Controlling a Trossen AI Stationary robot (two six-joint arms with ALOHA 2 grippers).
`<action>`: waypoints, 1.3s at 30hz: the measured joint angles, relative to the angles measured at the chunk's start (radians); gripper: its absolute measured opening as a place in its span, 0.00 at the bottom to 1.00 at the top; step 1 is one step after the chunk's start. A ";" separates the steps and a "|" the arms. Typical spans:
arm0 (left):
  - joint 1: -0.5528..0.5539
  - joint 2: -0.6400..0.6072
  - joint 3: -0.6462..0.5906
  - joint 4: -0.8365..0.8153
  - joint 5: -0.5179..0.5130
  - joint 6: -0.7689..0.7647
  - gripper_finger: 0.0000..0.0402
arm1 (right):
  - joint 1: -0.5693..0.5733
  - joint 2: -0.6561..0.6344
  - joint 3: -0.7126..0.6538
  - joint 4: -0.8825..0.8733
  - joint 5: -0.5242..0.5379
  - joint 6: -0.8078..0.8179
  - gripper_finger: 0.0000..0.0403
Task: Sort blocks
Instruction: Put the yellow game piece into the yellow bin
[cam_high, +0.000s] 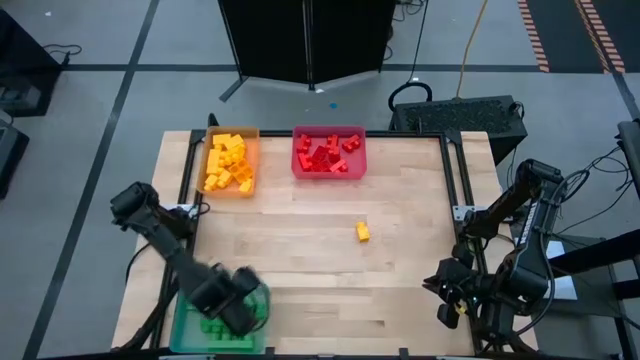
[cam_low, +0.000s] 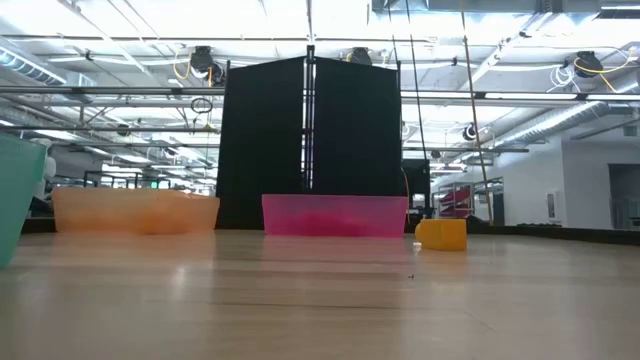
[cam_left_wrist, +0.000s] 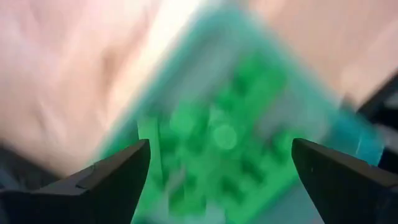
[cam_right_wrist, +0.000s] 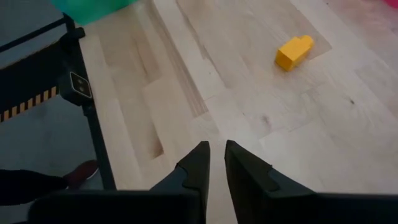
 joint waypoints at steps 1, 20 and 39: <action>0.034 0.000 0.008 0.000 -0.034 0.042 0.98 | 0.000 0.000 0.000 0.001 0.000 0.000 0.12; 0.665 0.090 0.031 0.851 -0.321 0.950 0.98 | 0.000 0.000 0.000 0.012 0.004 -0.027 0.15; 0.765 0.446 0.224 0.922 0.077 2.019 0.98 | 0.001 0.000 0.000 0.065 -0.002 -0.015 0.15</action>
